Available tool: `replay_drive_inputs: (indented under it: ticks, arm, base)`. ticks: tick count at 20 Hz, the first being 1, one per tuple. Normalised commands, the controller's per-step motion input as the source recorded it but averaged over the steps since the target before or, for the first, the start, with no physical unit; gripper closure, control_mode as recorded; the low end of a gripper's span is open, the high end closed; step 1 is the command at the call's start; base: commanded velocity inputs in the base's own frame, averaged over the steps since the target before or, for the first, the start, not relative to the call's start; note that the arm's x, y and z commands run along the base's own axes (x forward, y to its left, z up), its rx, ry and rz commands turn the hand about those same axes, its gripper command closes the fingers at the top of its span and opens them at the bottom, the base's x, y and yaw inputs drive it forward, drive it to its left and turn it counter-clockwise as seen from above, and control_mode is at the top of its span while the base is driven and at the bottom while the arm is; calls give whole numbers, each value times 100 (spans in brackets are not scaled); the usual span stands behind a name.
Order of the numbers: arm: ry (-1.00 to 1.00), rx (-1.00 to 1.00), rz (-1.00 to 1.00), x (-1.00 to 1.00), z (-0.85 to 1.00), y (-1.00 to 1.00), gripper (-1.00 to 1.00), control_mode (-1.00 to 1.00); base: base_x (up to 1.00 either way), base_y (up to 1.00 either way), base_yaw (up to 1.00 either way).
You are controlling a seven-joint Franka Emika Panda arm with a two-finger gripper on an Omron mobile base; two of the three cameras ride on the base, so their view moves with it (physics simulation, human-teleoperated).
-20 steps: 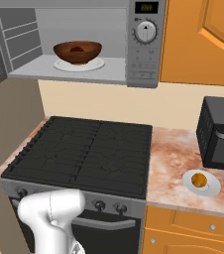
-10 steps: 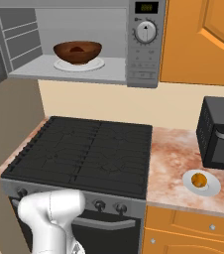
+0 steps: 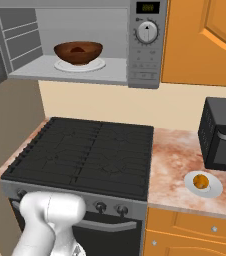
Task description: Remove the orange from the bowl and place it on the small plate. Then place the bowl with only the steak in the microwave, close the door, and press the start button to microwave the steak.
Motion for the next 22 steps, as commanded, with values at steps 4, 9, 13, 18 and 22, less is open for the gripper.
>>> replay_drive_inputs:
  ticks: [4, 9, 13, 18, 22]
  arm:
    - [0, 4, 0, -2, 29, 48, -100, -100]
    - [0, 18, -3, -17, 70, -12, -100, -100]
    - [0, 26, -4, -6, 69, -51, -100, -100]
    - [0, 20, -4, 0, 72, -74, -100, -100]
    - [-2, 22, -3, 0, 52, -97, -100, -100]
  base:
    - [0, 0, 0]
    - [0, 0, 0]
    - [0, 0, 0]
    - [0, 0, 0]
    - [0, 0, 0]
